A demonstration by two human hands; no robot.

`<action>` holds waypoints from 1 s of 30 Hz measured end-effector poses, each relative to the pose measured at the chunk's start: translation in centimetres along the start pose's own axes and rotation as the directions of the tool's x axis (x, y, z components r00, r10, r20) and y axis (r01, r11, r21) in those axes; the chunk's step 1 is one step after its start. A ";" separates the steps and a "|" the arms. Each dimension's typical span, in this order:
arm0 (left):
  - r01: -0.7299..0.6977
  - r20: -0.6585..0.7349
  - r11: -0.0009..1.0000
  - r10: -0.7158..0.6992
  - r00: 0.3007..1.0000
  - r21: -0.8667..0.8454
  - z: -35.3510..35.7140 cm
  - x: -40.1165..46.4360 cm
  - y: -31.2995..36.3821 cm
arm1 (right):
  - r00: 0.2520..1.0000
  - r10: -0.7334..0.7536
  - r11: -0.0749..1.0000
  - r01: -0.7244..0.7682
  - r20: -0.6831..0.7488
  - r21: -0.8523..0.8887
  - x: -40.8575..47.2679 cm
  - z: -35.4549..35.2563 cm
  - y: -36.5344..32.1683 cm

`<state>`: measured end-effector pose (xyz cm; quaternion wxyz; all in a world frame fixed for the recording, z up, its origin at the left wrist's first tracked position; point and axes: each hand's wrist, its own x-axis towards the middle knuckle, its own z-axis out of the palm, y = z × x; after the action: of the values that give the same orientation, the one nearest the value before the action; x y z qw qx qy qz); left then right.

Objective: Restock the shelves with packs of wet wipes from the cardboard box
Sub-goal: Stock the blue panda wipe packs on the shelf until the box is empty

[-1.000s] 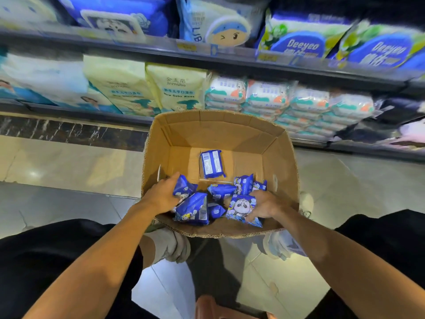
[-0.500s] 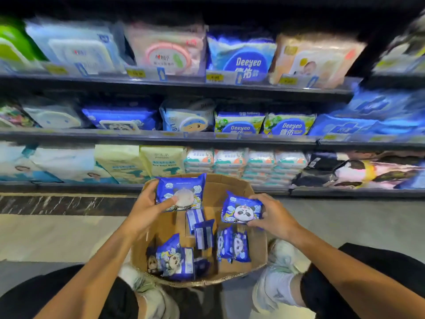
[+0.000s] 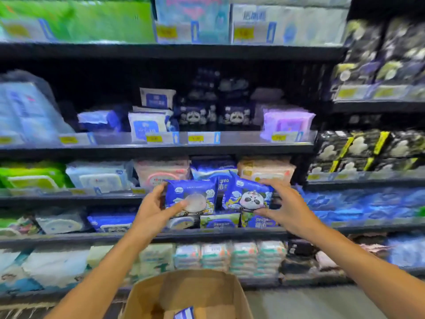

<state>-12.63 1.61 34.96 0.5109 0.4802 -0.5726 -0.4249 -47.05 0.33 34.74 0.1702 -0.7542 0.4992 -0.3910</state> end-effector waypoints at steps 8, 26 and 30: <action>-0.203 -0.070 0.968 0.215 0.974 0.148 0.2 8.1 10.8 | 0.974 -0.179 0.977 0.159 -0.141 -0.140 10.2 -6.9 -4.5; -0.039 0.026 0.602 0.029 0.999 0.797 2.2 25.6 14.1 | 0.987 0.104 0.786 -0.004 0.125 -0.619 27.9 -6.0 -3.4; -0.081 0.052 0.362 0.090 0.995 0.929 3.1 26.2 14.0 | 0.975 0.191 0.669 -0.045 0.113 -0.742 29.0 -5.7 -3.5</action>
<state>-17.81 -21.67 52.92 0.1758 0.6555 -0.7344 0.0000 -43.53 -23.04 52.80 -0.0774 -0.7571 0.6444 -0.0751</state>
